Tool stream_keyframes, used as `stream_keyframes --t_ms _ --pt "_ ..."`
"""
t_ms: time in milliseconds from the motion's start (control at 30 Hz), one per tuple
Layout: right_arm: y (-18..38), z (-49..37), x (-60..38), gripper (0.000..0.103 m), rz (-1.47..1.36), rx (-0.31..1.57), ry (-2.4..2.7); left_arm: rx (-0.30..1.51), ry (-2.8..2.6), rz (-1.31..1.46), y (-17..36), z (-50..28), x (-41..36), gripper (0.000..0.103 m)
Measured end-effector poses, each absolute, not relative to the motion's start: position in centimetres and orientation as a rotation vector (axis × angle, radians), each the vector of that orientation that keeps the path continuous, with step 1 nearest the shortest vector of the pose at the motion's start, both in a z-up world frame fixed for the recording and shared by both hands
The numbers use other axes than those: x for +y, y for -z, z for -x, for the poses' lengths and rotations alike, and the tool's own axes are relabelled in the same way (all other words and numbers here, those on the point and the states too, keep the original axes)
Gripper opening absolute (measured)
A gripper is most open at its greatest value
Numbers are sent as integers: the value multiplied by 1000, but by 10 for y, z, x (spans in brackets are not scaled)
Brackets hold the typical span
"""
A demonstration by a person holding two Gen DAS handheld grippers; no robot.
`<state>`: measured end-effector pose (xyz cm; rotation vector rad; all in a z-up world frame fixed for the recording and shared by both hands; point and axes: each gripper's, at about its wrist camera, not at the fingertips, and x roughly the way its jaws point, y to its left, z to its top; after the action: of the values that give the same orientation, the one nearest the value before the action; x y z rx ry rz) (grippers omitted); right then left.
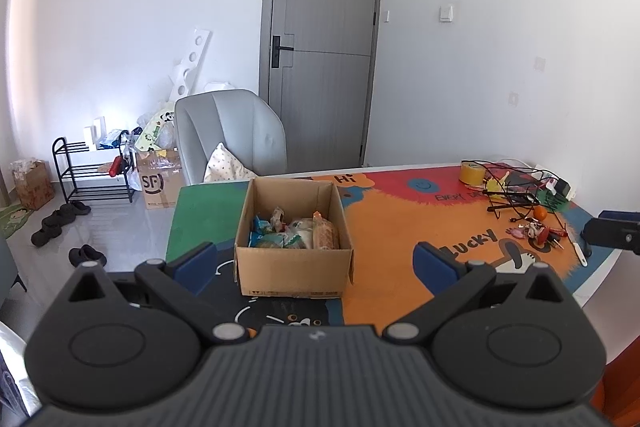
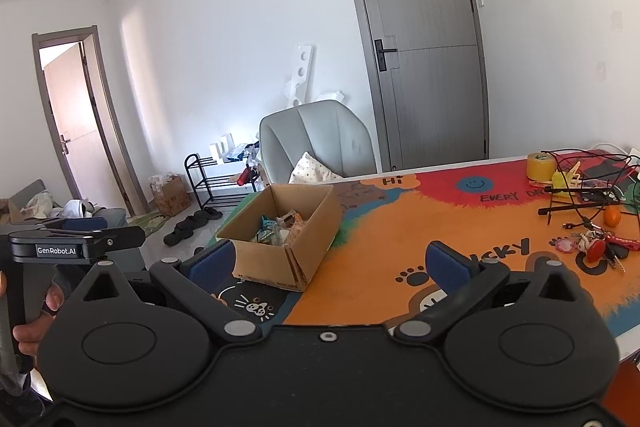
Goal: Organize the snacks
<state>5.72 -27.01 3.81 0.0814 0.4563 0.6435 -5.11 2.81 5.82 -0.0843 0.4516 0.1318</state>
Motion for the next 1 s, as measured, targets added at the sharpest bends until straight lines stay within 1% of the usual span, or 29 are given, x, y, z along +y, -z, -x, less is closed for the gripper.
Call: stream_keyframes --t_ms 1000 --pt "-33 -63 -268 103 -80 488 -622 469 -134 119 -51 48 38 103"
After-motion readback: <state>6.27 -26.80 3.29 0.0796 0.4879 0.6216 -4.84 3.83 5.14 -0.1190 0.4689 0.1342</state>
